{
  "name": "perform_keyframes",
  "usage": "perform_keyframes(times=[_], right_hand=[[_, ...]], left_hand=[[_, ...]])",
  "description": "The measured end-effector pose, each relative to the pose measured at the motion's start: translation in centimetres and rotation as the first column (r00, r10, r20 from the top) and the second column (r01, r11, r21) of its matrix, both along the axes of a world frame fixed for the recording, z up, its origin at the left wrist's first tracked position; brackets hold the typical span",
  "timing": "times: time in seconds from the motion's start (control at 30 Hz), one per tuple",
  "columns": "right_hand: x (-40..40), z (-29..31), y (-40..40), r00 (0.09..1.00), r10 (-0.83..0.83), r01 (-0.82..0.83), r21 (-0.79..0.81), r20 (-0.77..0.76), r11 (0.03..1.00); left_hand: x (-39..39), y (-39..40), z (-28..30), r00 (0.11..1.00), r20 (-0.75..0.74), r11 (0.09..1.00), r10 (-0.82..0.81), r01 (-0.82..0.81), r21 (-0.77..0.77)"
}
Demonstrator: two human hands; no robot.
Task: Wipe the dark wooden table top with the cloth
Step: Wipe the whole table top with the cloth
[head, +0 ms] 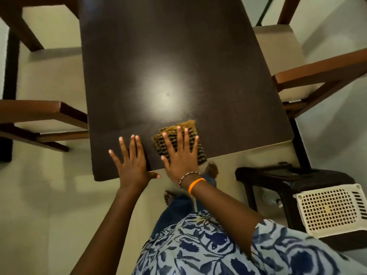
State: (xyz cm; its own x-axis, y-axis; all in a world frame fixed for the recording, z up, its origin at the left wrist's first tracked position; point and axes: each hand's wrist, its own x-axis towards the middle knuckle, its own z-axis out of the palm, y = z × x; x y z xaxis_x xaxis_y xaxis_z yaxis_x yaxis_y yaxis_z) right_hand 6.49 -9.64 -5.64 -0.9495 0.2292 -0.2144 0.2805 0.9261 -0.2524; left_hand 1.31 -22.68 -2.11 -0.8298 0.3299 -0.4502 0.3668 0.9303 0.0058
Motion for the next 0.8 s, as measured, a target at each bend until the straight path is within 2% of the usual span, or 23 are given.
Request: perform_keyframes(times=[0.2, 0.37, 0.43, 0.57, 0.67, 0.8], right_hand=[[-3.7, -0.3, -7.9, 0.938, 0.343, -0.343, -0.016, 0.050, 0.939], [-3.6, -0.6, -4.8, 0.887, 0.460, -0.460, -0.014, -0.036, 0.888], [-3.1, -0.4, -1.9, 0.913, 0.405, -0.405, 0.006, -0.055, 0.914], [-2.3, 0.2, 5.3, 0.993, 0.113, -0.111, 0.074, -0.031, 0.991], [-1.9, 0.5, 9.6, 0.994, -0.107, 0.109, 0.099, -0.025, 0.989], [-3.3, 0.1, 7.5, 0.965, -0.260, 0.261, 0.132, -0.025, 0.956]], left_hand=[[1.0, -4.9, -0.1, 0.971, 0.018, 0.970, 0.240, -0.240, 0.039], [0.5, -7.2, -0.4, 0.949, 0.037, 0.948, 0.314, -0.316, 0.048], [0.0, -7.6, -0.5, 0.943, 0.049, 0.941, 0.329, -0.331, 0.070], [-0.9, -8.6, -0.9, 0.938, 0.082, 0.915, 0.337, -0.347, 0.207], [-1.4, -8.9, -0.9, 0.934, 0.051, 0.893, 0.353, -0.353, 0.280], [-1.6, -9.0, -1.0, 0.929, 0.028, 0.872, 0.369, -0.357, 0.335]])
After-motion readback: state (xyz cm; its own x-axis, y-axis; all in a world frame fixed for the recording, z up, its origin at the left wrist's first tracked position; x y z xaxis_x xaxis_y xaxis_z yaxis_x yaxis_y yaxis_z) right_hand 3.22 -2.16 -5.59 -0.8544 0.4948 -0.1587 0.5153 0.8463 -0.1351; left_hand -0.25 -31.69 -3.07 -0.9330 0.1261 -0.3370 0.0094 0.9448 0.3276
